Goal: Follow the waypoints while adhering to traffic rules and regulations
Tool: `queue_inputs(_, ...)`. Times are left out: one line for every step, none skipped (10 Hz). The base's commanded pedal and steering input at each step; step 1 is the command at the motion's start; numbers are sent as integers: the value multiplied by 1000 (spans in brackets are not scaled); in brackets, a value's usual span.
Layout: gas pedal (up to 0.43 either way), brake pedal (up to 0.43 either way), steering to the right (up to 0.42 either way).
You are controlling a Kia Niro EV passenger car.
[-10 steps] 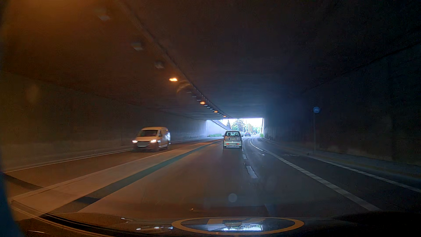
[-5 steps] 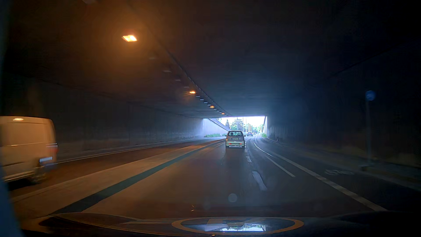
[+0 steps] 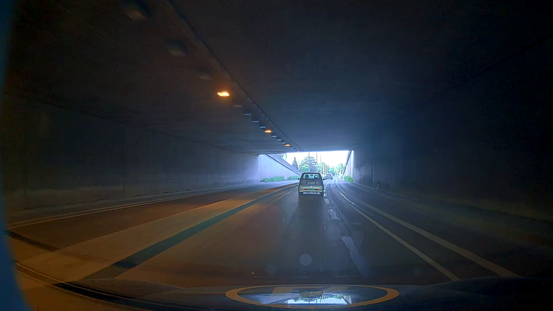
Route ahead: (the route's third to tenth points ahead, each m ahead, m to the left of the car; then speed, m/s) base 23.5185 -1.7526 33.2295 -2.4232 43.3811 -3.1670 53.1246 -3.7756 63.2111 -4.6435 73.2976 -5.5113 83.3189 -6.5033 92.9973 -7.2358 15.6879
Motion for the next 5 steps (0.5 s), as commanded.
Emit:
queue_inputs(150, 0, 11)
queue_inputs(150, 0, 11)
queue_inputs(150, 0, 11)
queue_inputs(150, 0, 11)
queue_inputs(150, 0, 11)
